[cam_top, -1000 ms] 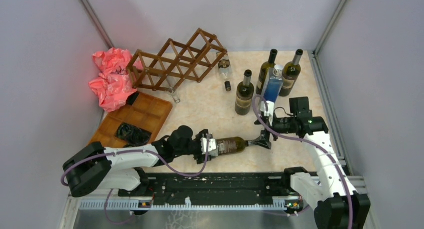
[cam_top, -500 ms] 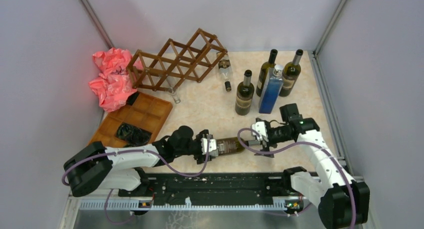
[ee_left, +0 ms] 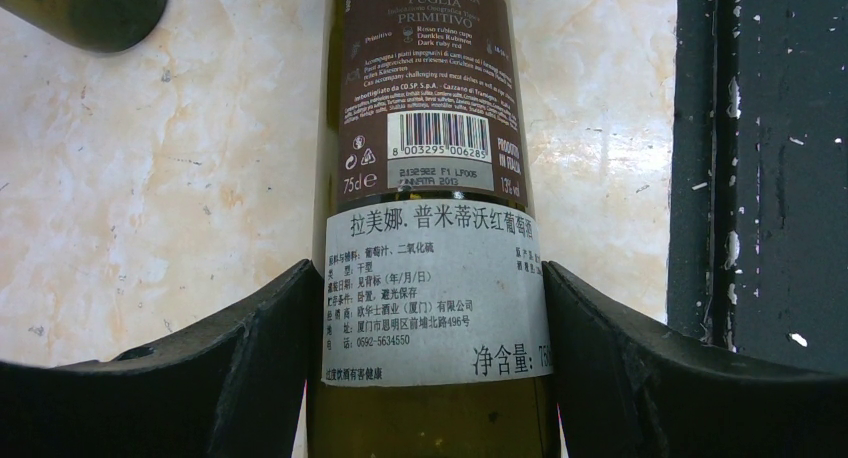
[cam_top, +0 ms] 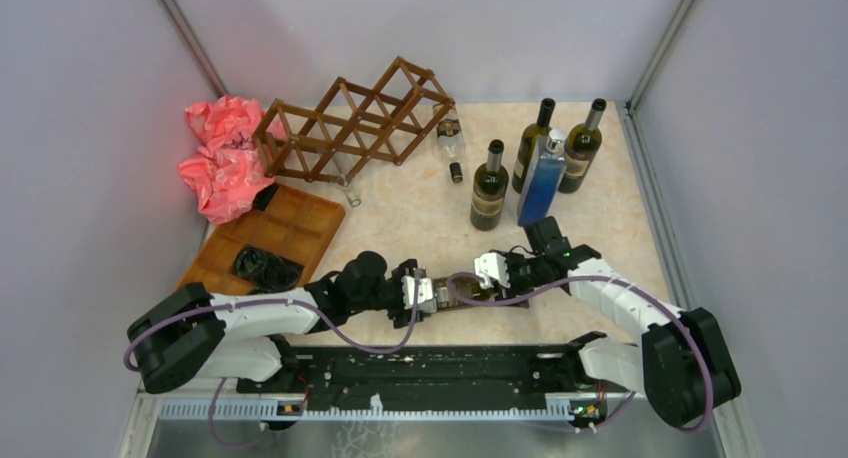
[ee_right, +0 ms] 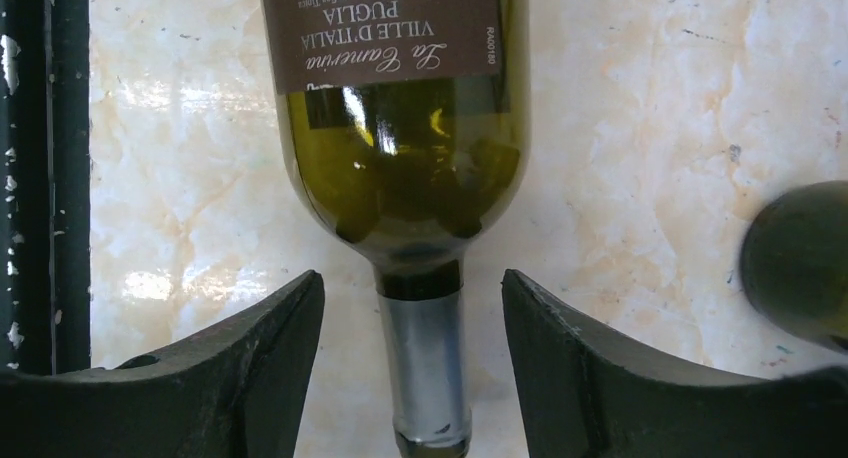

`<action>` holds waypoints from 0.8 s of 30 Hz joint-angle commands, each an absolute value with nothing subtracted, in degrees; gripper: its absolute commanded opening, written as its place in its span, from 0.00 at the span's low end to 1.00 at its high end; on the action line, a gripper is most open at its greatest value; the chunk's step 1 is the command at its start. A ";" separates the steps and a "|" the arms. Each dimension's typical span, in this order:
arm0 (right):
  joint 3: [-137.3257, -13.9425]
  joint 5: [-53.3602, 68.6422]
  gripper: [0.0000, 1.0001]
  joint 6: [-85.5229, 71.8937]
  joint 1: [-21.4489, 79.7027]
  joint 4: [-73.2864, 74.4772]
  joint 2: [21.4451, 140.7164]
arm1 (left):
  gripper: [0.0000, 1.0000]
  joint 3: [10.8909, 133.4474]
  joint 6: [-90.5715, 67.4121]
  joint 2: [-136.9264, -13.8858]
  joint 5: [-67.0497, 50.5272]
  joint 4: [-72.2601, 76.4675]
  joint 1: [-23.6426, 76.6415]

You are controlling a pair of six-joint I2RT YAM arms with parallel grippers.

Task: Put the wine bottle on the wine rack
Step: Pick up the wine bottle from the center of the board.

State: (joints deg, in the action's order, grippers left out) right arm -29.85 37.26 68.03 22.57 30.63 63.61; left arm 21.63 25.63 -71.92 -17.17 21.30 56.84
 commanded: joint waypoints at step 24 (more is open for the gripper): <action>-28.21 32.44 0.45 65.44 27.23 22.90 72.01 | 0.00 22.15 25.84 -71.72 -17.18 24.62 56.69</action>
State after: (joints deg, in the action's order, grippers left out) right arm -28.91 33.91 65.41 26.50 22.59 70.94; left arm 21.63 25.54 -72.23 -17.08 21.43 56.60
